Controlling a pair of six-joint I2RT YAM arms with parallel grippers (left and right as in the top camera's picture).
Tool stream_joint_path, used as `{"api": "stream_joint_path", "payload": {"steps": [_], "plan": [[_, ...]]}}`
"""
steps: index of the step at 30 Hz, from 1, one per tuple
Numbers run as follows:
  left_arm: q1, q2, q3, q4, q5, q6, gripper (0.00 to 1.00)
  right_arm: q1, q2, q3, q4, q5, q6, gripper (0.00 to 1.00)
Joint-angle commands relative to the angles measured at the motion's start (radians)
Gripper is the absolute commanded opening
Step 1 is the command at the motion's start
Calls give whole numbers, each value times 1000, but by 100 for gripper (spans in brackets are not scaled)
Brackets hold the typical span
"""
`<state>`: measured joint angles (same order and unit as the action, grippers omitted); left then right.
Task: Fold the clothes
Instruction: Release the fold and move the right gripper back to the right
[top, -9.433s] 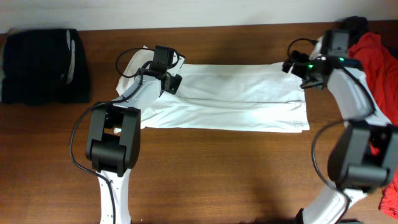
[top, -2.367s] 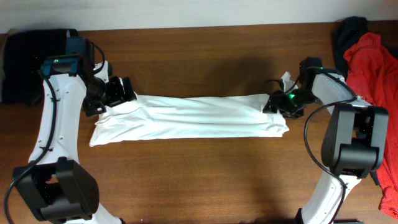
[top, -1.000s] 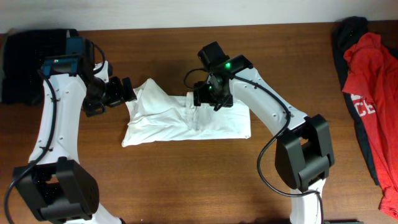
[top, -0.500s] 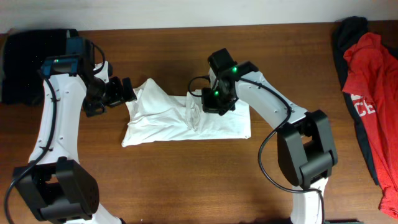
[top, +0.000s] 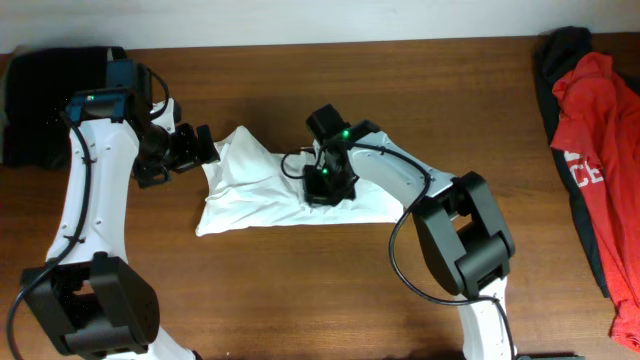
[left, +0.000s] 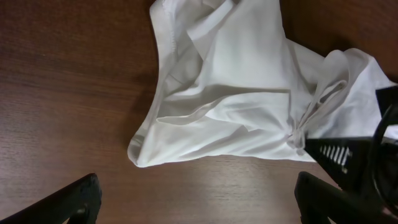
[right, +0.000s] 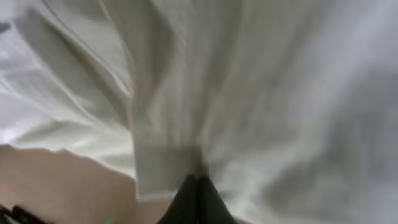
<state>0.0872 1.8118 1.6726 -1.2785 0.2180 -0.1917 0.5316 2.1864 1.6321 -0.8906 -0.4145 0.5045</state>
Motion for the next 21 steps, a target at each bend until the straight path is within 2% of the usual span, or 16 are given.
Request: {"api": "stream_joint_path", "payload": {"steps": [1, 2, 3, 4, 7, 11, 16, 19, 21], "plan": [[1, -11, -4, 11, 11, -2, 99, -47, -175, 95, -91, -3, -101, 20], [1, -11, -4, 14, 10, -2, 99, -66, -223, 115, -134, 30, -108, 78], [1, -11, -4, 20, 10, -1, 99, -107, -294, 126, -193, 117, -108, 99], [1, -11, -4, 36, 6, 18, 99, -156, -344, 126, -234, 201, -108, 99], [2, -10, -4, 76, -5, 66, 99, -303, -383, 126, -319, 287, -108, 99], [27, 25, -4, 125, -4, 97, 99, -517, -361, 124, -409, 288, -105, 99], [42, 83, -4, 164, -2, 180, 99, -578, -360, 121, -416, 288, -105, 99], [80, 122, -4, 171, 8, 186, 99, -577, -359, 110, -415, 297, -110, 98], [125, 171, -4, 170, 82, 188, 99, -577, -357, 90, -415, 295, -154, 99]]}}
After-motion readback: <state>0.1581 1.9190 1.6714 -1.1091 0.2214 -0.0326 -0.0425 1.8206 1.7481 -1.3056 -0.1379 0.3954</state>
